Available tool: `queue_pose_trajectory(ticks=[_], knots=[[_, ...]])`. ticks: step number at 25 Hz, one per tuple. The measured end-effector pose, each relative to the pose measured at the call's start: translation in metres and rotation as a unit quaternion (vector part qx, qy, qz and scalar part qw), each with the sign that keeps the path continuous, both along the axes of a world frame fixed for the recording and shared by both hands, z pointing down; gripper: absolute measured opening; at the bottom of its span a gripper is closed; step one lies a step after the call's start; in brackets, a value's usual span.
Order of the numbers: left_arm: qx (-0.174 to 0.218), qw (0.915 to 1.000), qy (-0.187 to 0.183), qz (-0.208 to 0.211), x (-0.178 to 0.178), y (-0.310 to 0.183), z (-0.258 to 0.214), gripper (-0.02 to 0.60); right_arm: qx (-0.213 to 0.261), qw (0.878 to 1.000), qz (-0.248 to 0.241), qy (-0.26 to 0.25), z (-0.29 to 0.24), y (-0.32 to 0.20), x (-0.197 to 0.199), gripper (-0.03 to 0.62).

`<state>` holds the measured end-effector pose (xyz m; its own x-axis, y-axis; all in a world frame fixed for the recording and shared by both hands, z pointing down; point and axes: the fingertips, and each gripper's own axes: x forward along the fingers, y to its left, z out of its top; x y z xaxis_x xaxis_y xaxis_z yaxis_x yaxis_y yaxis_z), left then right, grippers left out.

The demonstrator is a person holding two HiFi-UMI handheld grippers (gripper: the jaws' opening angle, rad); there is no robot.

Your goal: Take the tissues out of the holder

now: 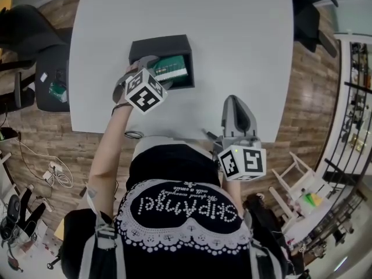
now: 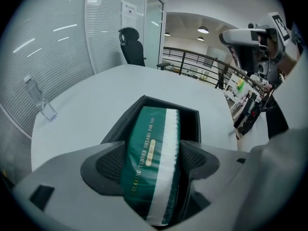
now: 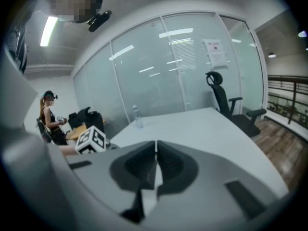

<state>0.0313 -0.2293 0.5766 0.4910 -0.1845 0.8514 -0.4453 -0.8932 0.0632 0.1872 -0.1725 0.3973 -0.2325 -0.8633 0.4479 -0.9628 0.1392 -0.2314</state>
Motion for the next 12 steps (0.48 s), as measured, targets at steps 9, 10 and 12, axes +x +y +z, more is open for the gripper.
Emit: queue_pose_trajectory(ticks=[9,10,12], knots=[[-0.008,0.9999,-0.012,0.000,-0.0011,-0.0026,0.0040,0.347,-0.002,1.000,-0.004,0.000,0.0012,-0.0030,-0.0060,0.035],[-0.006,0.9999,-0.012,0.000,-0.0010,-0.0021,0.0042,0.347,-0.001,1.000,-0.004,0.000,0.0009,-0.0031,-0.0063,0.035],[-0.003,0.9999,-0.012,0.002,-0.0010,-0.0005,0.0046,0.345,0.000,1.000,-0.004,0.000,0.0006,-0.0028,-0.0066,0.035]])
